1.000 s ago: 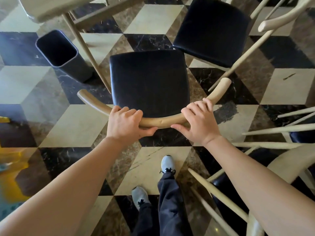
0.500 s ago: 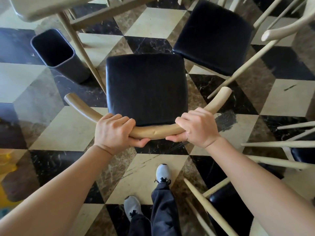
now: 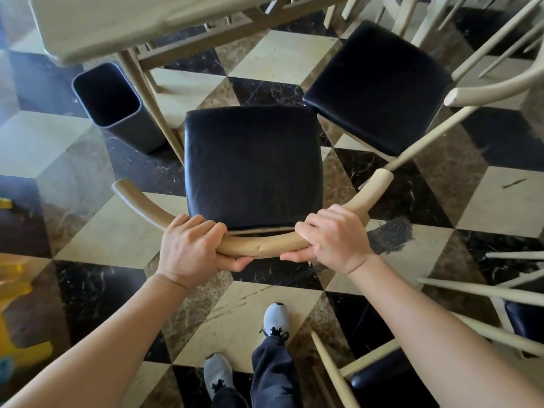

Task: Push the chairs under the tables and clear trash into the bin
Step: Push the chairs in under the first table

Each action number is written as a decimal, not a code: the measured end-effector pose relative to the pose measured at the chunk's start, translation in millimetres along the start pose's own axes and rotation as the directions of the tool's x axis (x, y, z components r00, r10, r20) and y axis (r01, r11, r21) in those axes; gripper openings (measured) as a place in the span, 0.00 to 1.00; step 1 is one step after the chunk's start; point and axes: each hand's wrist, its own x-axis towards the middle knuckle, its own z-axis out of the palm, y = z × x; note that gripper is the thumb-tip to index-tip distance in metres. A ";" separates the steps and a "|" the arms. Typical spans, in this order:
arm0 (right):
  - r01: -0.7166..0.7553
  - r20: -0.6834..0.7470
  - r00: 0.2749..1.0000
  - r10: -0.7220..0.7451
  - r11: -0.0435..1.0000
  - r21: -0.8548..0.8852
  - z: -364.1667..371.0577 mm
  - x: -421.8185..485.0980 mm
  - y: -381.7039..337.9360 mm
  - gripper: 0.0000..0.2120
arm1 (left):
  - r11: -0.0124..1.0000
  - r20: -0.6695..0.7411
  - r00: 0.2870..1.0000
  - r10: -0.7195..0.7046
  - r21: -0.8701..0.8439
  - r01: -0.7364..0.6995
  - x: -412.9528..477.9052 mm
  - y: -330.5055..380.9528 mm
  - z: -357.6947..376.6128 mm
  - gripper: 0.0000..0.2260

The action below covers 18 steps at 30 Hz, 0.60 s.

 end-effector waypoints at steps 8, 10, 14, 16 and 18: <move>0.050 0.148 0.987 -0.061 0.996 0.080 6.3 39.1 40.9 0.33 | 0.991 0.052 0.990 -0.132 0.038 0.131 23.9 -2.7 7.1 0.30; 0.054 0.157 0.985 -0.065 0.996 0.070 7.4 51.4 51.8 0.32 | 0.989 0.048 0.988 -0.144 0.044 0.142 35.4 -7.5 10.3 0.30; 0.063 0.140 0.988 -0.069 0.997 0.044 11.0 71.0 62.5 0.31 | 0.989 0.048 0.988 -0.145 0.027 0.143 51.5 -21.3 12.3 0.30; 0.067 0.152 0.986 -0.072 0.997 0.036 14.5 78.3 63.4 0.32 | 0.991 0.053 0.990 -0.134 0.024 0.132 56.0 -31.0 13.2 0.30; 0.071 0.145 0.987 -0.074 0.997 0.028 18.8 86.5 64.9 0.32 | 0.993 0.042 0.992 -0.116 0.024 0.115 60.0 -42.0 15.4 0.30</move>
